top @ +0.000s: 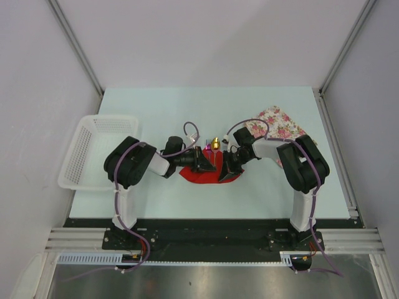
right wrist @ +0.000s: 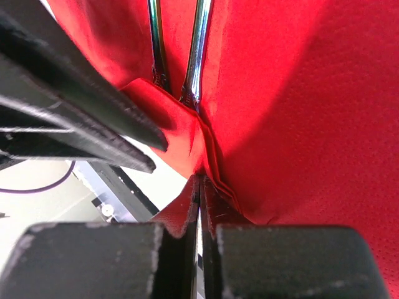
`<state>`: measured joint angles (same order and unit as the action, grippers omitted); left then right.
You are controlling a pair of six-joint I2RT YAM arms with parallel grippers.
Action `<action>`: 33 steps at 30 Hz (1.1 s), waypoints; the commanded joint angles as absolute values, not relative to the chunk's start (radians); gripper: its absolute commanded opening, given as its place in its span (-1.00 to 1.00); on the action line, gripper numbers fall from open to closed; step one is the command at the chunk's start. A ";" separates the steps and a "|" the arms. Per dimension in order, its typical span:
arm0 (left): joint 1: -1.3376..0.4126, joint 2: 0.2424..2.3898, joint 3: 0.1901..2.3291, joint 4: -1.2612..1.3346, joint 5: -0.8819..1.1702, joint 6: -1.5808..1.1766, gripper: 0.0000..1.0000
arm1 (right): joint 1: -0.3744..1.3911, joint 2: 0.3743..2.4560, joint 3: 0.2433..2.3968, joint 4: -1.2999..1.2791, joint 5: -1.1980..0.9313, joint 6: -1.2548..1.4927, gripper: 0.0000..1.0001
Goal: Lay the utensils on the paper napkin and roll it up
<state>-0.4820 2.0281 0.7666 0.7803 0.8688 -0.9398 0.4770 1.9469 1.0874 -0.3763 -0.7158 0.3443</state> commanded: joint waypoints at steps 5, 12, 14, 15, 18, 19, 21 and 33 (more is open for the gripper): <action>-0.485 2.059 0.790 0.770 0.839 -0.922 -0.70 | 0.468 1.914 1.097 -0.429 -0.675 0.307 -0.89; -0.486 2.075 0.807 0.721 0.828 -0.911 -0.73 | 0.434 1.864 1.091 -0.528 -0.649 0.244 -0.81; -0.488 2.079 0.811 0.716 0.828 -0.910 -0.74 | 0.422 1.864 1.086 -0.561 -0.646 0.215 -0.81; -0.488 2.079 0.813 0.710 0.825 -0.908 -0.74 | 0.419 1.865 1.085 -0.571 -0.643 0.204 -0.81; -0.488 2.077 0.816 0.701 0.825 -0.900 -0.76 | 0.411 1.861 1.092 -0.617 -0.635 0.166 -0.79; -0.489 2.074 0.816 0.700 0.825 -0.900 -0.76 | 0.396 1.855 1.095 -0.629 -0.643 0.160 -0.77; -0.488 2.071 0.816 0.698 0.824 -0.897 -0.76 | 0.367 1.804 1.086 -0.634 -0.655 0.161 -0.52; -0.499 2.077 0.828 0.687 0.828 -0.890 -0.76 | 0.187 1.712 1.051 -0.635 -0.594 0.192 0.43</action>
<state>-0.4889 2.0636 0.8066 0.6903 0.8406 -0.9188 0.1879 1.6981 1.0653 -0.6323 -0.6395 0.1898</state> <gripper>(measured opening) 0.120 0.719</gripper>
